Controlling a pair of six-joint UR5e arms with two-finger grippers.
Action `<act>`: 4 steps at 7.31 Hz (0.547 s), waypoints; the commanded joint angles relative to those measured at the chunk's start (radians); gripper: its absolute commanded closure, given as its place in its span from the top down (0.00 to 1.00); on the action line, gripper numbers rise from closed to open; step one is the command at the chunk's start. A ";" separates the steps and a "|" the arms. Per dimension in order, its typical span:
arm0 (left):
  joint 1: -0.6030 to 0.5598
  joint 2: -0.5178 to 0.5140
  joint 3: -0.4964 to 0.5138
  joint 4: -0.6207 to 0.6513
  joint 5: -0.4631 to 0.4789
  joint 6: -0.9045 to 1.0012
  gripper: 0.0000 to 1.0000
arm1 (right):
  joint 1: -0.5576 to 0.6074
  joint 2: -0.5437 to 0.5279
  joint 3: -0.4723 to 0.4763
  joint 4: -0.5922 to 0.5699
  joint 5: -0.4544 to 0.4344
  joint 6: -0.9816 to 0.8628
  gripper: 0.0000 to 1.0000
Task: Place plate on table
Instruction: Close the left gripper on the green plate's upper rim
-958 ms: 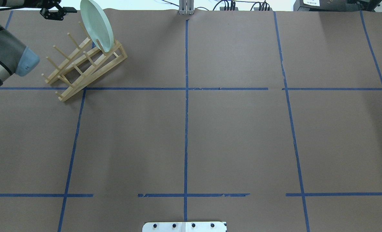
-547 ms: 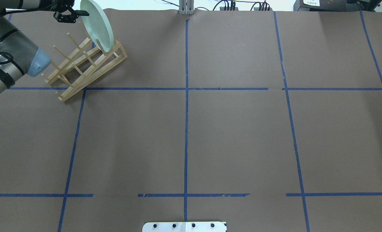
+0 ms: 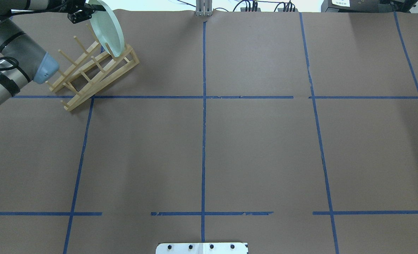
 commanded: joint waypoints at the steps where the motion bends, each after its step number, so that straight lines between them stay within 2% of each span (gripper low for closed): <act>1: -0.007 0.004 -0.039 0.001 0.000 0.000 0.00 | 0.000 0.000 0.000 0.000 0.000 0.000 1.00; 4: -0.058 0.041 -0.204 0.022 -0.011 0.002 0.00 | 0.000 0.000 0.000 0.000 0.000 0.000 1.00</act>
